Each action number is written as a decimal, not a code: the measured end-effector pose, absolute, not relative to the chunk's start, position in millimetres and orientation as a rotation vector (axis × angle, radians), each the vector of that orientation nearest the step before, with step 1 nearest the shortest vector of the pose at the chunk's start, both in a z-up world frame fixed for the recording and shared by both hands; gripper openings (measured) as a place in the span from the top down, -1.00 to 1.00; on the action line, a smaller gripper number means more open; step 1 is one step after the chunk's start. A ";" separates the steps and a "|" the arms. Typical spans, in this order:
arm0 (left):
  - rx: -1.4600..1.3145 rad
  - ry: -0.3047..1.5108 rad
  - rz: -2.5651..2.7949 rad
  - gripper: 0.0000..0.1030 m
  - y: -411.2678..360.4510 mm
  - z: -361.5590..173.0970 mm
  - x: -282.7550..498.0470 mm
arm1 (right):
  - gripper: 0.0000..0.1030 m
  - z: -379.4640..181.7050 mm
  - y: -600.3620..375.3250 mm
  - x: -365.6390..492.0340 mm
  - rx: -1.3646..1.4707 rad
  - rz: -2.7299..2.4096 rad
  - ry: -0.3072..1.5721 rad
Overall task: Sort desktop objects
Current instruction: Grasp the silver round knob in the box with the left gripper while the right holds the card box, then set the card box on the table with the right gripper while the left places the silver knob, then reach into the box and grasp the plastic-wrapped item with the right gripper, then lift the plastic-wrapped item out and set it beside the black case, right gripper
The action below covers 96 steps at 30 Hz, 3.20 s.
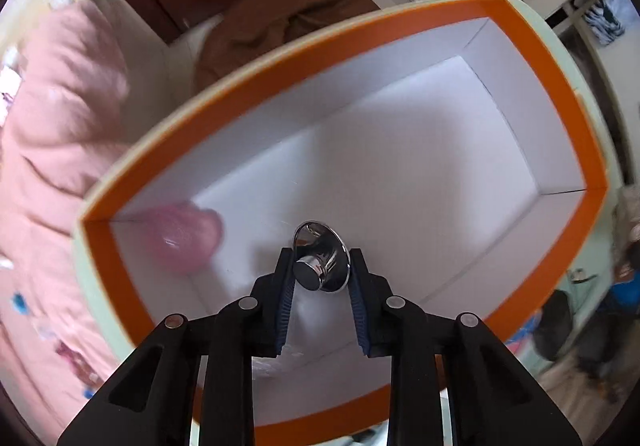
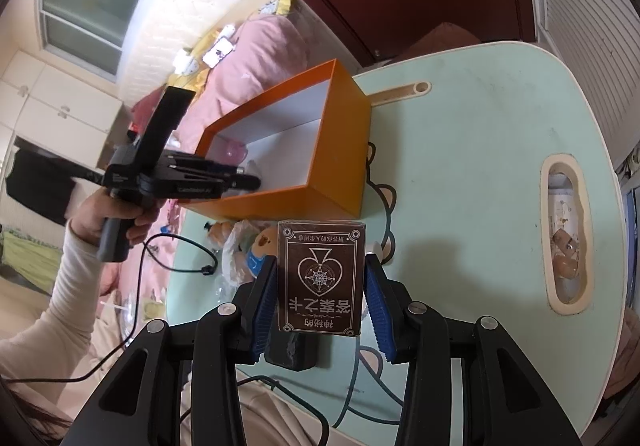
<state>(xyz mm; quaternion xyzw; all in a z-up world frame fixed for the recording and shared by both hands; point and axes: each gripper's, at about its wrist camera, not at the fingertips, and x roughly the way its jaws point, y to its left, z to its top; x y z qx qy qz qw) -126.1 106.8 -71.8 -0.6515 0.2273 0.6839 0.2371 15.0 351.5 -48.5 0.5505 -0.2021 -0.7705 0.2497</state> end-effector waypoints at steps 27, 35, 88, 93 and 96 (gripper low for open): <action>-1.636 -0.029 2.006 0.46 10.4 -42.5 13.2 | -0.04 -80.5 294.9 26.1 1.728 -2.189 -0.212; -1.517 -0.105 2.165 -0.49 -1.6 -36.1 23.3 | -0.05 -44.4 287.9 22.6 1.597 -2.248 -0.165; -1.288 -0.482 2.519 -0.64 -72.5 -63.3 47.4 | 0.27 -10.3 170.0 -39.4 1.527 -1.985 -0.046; -1.288 -0.648 2.464 -0.64 -91.9 -50.3 38.9 | 0.27 -28.1 183.1 2.5 1.563 -1.965 0.037; -1.310 -0.619 2.414 -0.64 -92.1 -30.4 23.5 | 0.27 -44.6 184.8 17.5 1.564 -1.973 0.017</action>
